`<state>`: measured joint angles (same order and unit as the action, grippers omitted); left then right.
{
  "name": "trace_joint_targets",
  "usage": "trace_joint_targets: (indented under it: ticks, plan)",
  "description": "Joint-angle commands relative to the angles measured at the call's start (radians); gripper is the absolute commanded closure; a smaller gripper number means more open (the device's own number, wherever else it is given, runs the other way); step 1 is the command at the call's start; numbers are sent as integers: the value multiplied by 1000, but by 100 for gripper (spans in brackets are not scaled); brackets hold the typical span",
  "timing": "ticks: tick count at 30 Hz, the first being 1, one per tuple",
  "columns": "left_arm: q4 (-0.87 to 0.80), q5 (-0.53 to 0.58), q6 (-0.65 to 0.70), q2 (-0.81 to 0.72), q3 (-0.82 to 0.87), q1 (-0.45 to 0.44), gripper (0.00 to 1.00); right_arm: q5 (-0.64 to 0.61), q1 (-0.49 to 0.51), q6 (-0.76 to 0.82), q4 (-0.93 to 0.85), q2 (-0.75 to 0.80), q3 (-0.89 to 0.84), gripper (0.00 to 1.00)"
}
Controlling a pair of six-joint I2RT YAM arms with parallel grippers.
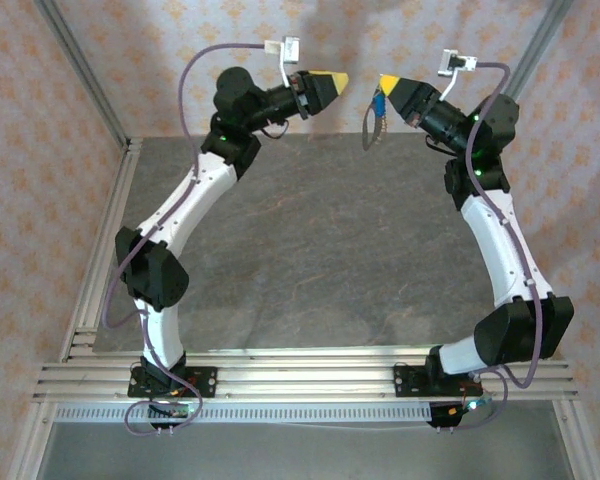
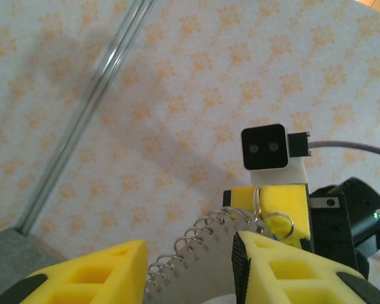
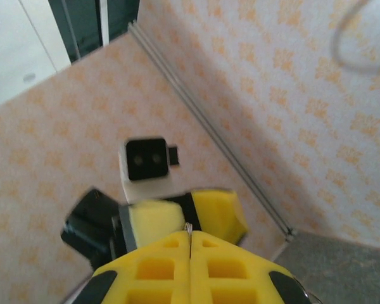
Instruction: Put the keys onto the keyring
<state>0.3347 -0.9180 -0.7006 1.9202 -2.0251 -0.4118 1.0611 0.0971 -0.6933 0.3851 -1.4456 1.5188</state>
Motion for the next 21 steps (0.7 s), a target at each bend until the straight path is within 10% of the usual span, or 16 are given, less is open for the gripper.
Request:
trace_joint_targets:
  ticks: [1,10,21]
  plan:
    - [-159,-133,112,34,-134,9,58,136,-7,149,-167,-25,93,100]
    - [-716,-316,409,233,-571,24,56,289,-20,421,-589,-149,300,100]
    - [-782,-355,442,283,-613,33,61,302,-21,448,-628,-176,309,100]
